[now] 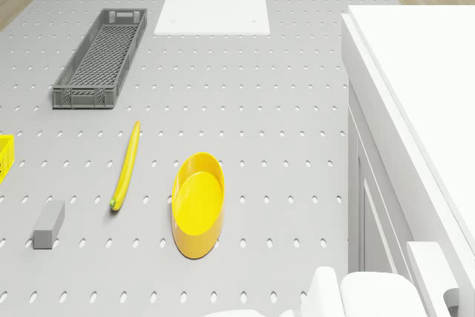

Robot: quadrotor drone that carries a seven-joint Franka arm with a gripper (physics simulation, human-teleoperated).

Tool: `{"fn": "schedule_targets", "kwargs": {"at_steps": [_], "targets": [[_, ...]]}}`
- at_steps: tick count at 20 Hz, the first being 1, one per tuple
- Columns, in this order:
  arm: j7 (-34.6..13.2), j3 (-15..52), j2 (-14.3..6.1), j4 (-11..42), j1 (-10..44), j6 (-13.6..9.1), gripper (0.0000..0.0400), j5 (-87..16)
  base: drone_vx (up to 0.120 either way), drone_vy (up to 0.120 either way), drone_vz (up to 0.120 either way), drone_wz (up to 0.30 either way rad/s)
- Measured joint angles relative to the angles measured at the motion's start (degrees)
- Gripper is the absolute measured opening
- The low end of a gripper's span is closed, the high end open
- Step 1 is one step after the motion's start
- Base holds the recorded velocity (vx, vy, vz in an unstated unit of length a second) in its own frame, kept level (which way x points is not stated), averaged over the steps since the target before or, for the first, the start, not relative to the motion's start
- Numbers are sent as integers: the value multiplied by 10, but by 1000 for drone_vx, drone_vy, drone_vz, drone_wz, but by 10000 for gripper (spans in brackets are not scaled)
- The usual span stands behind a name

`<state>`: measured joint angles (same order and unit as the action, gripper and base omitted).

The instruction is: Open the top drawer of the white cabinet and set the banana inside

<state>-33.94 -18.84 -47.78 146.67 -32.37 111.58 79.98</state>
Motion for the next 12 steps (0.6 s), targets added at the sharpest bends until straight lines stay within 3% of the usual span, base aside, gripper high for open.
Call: {"fn": "schedule_targets", "kwargs": {"at_steps": [3,7,9,12], "targets": [[0,0,0,0,0,0,358,0,0,0,0,0],[2,4,2,-1,-2,4,385,5,0,0,0,0],[3,6,3,-1,-2,4,275,7,0,0,0,0],[3,7,4,-1,-2,5,185,8,0,0,0,0]]}}
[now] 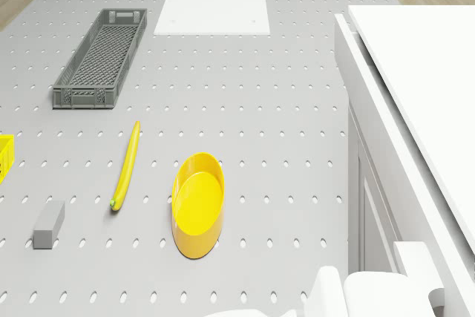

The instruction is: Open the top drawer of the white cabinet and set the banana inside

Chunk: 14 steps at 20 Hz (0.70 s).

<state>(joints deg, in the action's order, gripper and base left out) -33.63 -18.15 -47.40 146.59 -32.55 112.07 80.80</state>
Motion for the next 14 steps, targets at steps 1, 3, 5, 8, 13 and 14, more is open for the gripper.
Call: {"fn": "schedule_targets", "kwargs": {"at_steps": [1,3,5,8,13,14], "targets": [[0,0,0,0,0,0,167,0,0,0,0,0],[0,0,0,0,1,-1,143,0,0,0,0,0],[-1,-4,-2,1,3,-5,128,-5,0,0,0,0],[-3,-9,-5,1,6,-10,116,-10,0,0,0,0],[-9,-21,-11,2,11,-21,115,-25,0,0,0,0],[-10,-24,-12,2,13,-24,115,-29,0,0,0,0]]}}
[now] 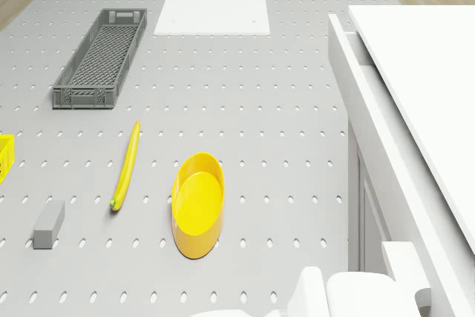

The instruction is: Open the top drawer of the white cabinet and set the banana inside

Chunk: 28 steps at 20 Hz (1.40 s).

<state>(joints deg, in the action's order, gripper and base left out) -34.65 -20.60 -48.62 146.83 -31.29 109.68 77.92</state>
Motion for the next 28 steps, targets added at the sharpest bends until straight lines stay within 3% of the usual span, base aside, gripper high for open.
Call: {"fn": "schedule_targets", "kwargs": {"at_steps": [22,28], "targets": [[-33,-132,-37,-21,22,-96,106,-131,0,0,0,0],[-40,-159,-44,-30,15,-107,105,-155,0,0,0,0]]}}
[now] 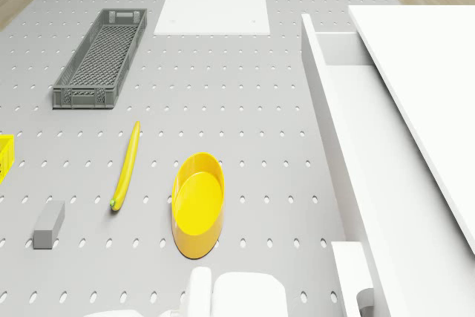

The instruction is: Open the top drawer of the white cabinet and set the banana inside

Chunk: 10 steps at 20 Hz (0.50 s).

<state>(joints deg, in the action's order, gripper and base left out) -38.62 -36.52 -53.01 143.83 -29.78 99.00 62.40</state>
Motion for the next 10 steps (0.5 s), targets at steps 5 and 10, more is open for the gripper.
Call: {"fn": "schedule_targets", "kwargs": {"at_steps": [5,10], "targets": [[-4,-11,-6,-2,-8,2,282,-11,0,0,0,0],[-8,-17,-11,-2,-17,7,366,-17,0,0,0,0]]}}
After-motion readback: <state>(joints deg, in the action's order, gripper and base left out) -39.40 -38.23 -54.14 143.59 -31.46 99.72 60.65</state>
